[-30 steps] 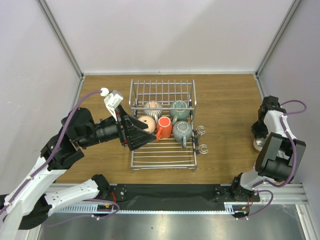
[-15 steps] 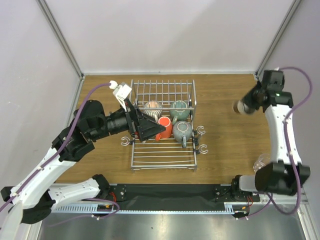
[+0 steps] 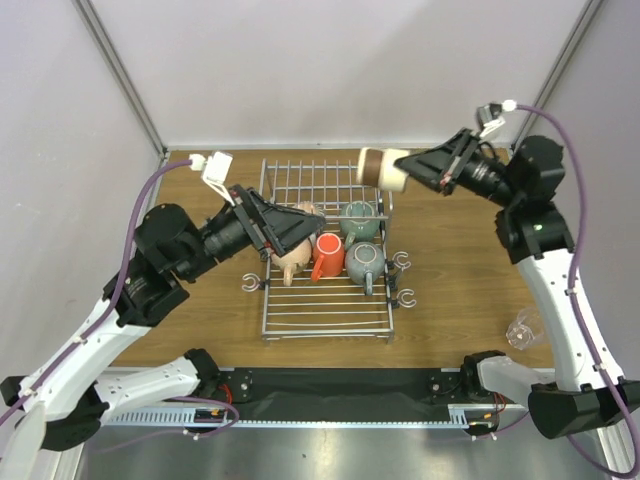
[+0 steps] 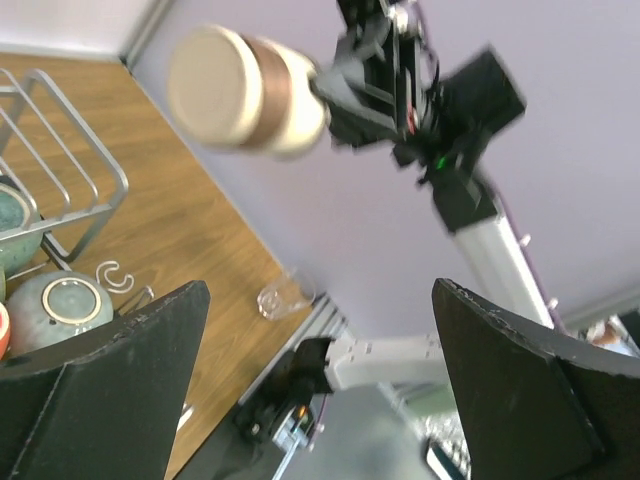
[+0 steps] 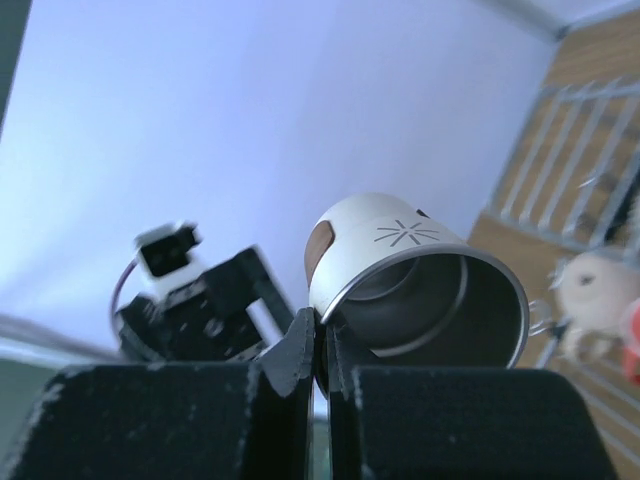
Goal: Load the cups into the dish rack
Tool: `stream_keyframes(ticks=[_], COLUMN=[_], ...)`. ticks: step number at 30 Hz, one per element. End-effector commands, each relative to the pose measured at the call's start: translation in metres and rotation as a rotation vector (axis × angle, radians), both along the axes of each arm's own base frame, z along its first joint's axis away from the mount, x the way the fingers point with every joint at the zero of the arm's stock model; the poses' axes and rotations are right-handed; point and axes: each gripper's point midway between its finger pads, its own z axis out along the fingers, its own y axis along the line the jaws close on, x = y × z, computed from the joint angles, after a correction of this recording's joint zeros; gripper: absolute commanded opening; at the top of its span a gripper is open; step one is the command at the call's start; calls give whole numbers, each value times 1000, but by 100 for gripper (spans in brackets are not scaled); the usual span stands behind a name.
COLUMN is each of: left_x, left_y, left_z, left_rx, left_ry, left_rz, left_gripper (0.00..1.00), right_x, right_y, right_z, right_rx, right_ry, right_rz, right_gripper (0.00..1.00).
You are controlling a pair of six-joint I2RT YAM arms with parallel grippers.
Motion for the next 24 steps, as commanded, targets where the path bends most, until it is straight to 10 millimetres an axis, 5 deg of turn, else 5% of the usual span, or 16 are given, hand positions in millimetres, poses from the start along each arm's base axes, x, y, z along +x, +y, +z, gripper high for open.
stream_keyframes(ticks=[1, 10, 16, 24], left_x=[10, 21, 26, 26], left_y=[17, 11, 8, 17], left_z=[24, 24, 31, 48], left_rx=[-148, -209, -210, -259], left_ry=[5, 47, 22, -39], left_rz=[105, 132, 147, 180], left_gripper=[100, 100, 100, 100], right_x=[-49, -83, -85, -79], right_y=[23, 65, 73, 87], right_z=[46, 58, 68, 56], right_rx=[167, 268, 388, 451], right_ry=[-126, -133, -95, -14], right_rz=[182, 291, 329, 363], right_gripper=[0, 0, 0, 0])
